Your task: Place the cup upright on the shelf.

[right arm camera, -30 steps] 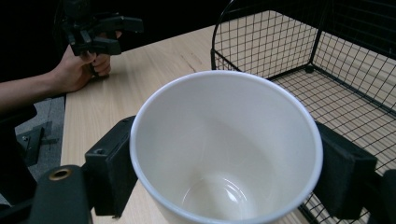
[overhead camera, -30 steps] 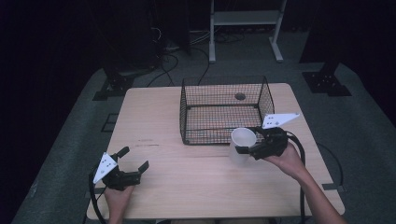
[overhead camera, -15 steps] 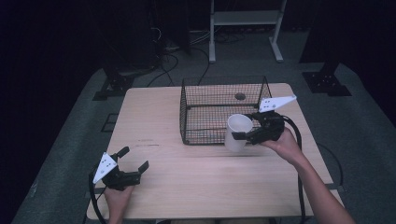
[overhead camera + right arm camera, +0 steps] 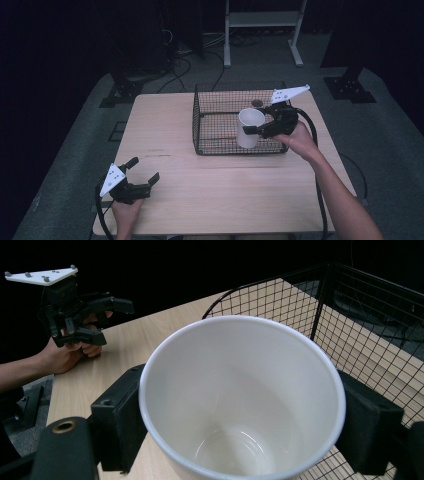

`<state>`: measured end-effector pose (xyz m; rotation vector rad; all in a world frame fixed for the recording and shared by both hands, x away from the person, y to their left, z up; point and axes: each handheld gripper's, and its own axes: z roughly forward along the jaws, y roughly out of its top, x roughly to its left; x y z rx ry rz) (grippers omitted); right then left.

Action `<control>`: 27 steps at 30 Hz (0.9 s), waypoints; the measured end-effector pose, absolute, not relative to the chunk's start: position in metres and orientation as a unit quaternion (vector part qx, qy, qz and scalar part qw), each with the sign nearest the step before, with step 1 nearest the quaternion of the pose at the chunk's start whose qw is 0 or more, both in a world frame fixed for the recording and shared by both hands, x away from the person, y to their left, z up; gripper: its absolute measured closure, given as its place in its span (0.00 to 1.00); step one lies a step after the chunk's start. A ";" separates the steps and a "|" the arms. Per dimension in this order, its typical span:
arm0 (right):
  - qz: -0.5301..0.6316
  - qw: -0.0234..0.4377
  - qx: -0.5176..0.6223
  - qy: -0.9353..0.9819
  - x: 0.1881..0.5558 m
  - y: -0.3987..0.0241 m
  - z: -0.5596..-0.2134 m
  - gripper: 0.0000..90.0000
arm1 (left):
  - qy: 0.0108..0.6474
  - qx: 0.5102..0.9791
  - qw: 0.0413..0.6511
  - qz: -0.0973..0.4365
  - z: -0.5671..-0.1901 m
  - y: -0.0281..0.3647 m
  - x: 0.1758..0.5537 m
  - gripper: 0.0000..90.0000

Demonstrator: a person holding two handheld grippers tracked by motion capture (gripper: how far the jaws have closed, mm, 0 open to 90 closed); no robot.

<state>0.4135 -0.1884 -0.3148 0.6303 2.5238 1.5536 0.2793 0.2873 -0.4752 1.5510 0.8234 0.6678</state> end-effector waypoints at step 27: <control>0.492 0.063 0.229 0.837 0.467 -0.158 -0.310 0.21 | 0.353 0.665 0.593 0.286 -0.475 0.287 0.279 0.00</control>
